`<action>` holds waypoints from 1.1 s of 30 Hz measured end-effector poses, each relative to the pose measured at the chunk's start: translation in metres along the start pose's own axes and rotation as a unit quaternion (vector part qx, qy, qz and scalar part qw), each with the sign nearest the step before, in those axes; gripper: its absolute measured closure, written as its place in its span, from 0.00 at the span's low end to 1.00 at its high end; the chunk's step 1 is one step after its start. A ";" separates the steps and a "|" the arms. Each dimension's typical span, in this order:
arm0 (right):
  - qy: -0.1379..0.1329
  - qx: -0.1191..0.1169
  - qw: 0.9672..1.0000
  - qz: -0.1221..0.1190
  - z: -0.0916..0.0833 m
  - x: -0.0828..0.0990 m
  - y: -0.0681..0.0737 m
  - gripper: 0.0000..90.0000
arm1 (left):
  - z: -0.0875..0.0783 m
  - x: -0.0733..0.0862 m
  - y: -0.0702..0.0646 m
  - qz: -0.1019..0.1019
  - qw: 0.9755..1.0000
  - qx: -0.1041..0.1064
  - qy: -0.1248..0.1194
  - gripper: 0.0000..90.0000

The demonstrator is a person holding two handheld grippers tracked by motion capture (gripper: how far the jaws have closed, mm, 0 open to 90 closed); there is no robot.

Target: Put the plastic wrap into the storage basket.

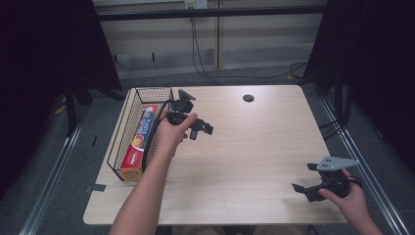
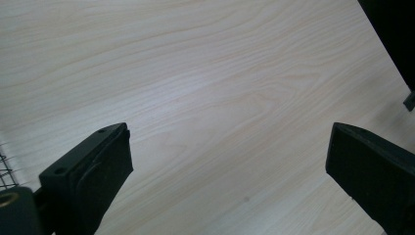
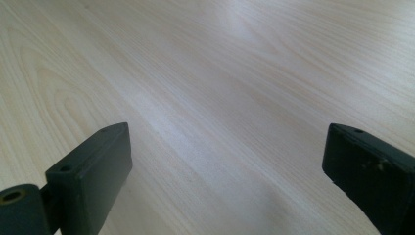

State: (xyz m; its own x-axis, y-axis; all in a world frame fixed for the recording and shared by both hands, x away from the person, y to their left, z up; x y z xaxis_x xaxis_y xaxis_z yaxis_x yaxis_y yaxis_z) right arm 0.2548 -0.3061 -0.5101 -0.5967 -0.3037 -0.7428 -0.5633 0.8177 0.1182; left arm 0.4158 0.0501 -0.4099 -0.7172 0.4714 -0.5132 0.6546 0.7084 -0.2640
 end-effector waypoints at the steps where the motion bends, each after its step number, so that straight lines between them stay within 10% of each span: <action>1: 0.000 0.000 1.000 0.000 0.000 0.000 0.000 0.05 | 0.002 0.000 -0.002 -0.002 1.000 0.001 -0.004 0.04; 33: -0.003 -0.003 1.000 -0.003 -0.002 -0.001 0.001 0.05 | 0.045 0.039 -0.031 0.038 0.999 0.020 0.011 0.04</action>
State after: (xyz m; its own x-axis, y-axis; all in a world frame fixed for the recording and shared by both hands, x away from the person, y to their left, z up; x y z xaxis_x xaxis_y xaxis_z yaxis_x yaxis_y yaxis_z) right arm 0.2538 -0.3060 -0.5083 -0.5902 -0.3050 -0.7474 -0.5697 0.8134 0.1179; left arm 0.3784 0.0227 -0.4584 -0.6695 0.5350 -0.5153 0.7164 0.6483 -0.2577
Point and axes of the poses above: each handheld gripper's, and its own axes: z roughly forward along the jaws, x roughly out of its underside, y roughly to its left, the point moved 6 cm from there along z, roughly forward along the jaws, and after that the axes turned 7 degrees about z, right-handed, at the moved point
